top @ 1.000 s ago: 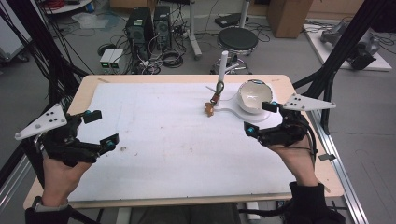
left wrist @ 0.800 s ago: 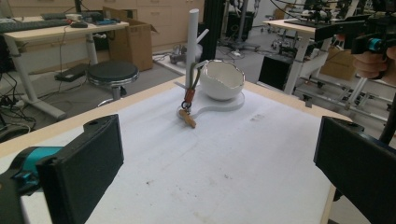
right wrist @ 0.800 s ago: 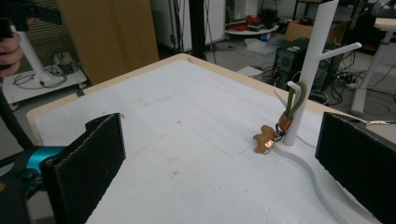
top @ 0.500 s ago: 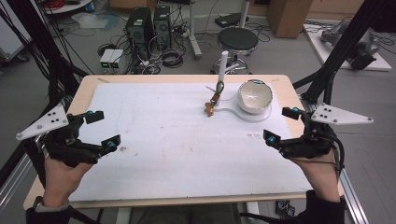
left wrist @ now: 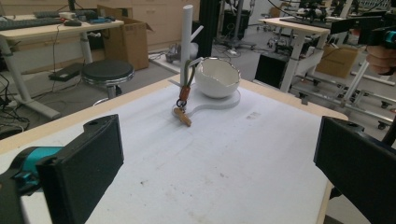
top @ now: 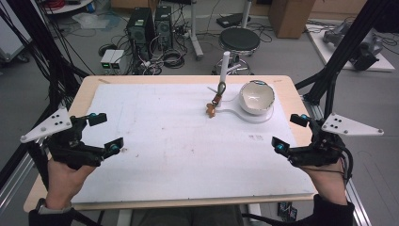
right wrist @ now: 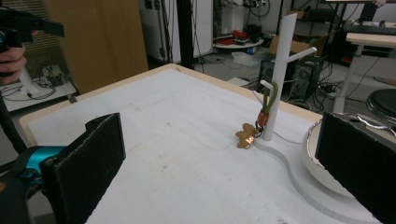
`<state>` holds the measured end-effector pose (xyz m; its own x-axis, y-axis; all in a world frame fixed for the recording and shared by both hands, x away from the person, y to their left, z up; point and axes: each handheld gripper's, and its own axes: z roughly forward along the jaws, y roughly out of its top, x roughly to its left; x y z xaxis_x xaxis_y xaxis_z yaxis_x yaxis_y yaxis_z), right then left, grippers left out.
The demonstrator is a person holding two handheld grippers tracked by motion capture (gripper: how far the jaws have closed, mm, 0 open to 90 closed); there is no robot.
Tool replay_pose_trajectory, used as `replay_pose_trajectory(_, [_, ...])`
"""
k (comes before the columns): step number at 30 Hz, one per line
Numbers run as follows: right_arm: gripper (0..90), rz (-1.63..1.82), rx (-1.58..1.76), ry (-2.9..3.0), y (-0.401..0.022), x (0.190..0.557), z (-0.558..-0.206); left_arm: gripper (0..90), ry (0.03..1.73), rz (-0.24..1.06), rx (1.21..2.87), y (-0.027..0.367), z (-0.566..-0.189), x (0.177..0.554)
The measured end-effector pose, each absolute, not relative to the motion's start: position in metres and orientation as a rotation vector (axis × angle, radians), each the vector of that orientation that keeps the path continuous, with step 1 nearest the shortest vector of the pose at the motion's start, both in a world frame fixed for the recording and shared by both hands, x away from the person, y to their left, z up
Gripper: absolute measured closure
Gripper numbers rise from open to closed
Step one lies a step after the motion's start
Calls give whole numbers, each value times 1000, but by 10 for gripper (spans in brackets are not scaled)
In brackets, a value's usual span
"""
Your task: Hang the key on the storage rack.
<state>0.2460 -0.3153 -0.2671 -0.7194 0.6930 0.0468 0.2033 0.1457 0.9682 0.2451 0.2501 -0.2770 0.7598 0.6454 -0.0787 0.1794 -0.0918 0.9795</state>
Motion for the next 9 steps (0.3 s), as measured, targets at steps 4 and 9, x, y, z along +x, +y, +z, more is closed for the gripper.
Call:
replay_pose_trajectory(4, [6,1604,867,2008,-317,248,-270,18,667,446,1640,251,-275,244])
replay_pose_trajectory(9, [6,1613,865,1991,-318,248,-271,18,666,445,1628,254,-273,241])
